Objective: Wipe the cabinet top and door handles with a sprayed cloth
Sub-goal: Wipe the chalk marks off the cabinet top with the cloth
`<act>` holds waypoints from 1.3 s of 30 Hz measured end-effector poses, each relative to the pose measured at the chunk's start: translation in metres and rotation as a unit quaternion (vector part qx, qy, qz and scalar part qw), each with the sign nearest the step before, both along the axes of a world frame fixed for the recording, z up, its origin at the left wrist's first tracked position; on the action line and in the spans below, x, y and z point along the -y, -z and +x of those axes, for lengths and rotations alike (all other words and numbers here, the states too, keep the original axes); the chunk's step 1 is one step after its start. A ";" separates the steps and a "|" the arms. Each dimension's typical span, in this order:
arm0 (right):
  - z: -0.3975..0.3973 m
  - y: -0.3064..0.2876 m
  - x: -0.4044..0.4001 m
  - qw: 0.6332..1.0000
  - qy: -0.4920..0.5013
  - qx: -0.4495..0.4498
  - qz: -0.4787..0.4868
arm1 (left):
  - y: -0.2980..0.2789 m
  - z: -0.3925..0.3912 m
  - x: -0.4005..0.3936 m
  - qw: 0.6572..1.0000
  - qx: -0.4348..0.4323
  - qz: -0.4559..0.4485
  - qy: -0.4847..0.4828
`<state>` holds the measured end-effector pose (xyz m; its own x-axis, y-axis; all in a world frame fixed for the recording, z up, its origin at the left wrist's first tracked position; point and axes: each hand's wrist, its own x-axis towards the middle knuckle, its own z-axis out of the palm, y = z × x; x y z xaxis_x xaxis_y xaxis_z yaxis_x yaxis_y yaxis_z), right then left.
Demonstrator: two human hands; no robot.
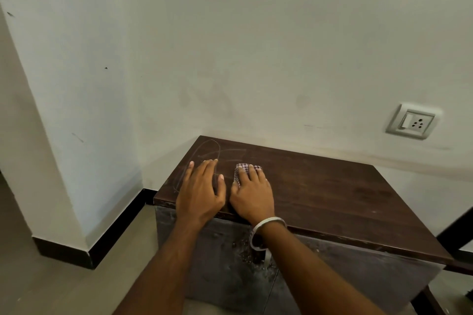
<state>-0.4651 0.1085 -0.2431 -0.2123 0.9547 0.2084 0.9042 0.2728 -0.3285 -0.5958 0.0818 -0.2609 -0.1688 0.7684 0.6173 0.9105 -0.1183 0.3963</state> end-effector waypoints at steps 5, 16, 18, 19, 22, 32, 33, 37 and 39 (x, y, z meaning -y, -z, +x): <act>0.020 -0.001 0.001 1.000 -0.002 0.003 -0.010 | 0.000 -0.004 -0.001 1.000 0.000 -0.001 0.012; 0.031 -0.004 0.018 0.998 0.062 0.006 -0.009 | 0.002 -0.015 -0.006 1.000 -0.005 0.004 0.022; 0.008 -0.002 0.028 1.000 0.024 -0.003 0.004 | 0.002 -0.014 -0.007 1.000 -0.009 -0.001 0.019; -0.004 0.000 0.032 1.000 0.006 -0.009 0.010 | 0.003 -0.015 -0.007 1.000 -0.011 -0.003 0.017; -0.023 0.002 0.040 1.000 -0.018 -0.018 0.018 | 0.004 -0.026 -0.005 1.000 -0.001 -0.010 0.003; 0.026 -0.003 0.040 0.999 0.041 0.007 -0.009 | 0.005 -0.042 -0.007 1.000 0.012 -0.016 0.007; 0.024 -0.004 0.040 0.999 0.048 0.010 -0.010 | 0.005 -0.043 -0.007 1.000 0.008 -0.015 0.006; 0.000 -0.006 0.039 0.999 0.050 0.001 -0.012 | 0.007 -0.042 -0.010 1.000 0.008 -0.018 -0.001; -0.017 -0.005 0.034 1.000 0.023 0.000 -0.012 | 0.007 -0.042 -0.011 1.000 0.011 -0.020 -0.004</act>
<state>-0.4824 0.0744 -0.2376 -0.1675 0.9682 0.1858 0.9160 0.2225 -0.3339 -0.6374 0.0925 -0.2681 -0.1888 0.7906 0.5824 0.9021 -0.0947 0.4210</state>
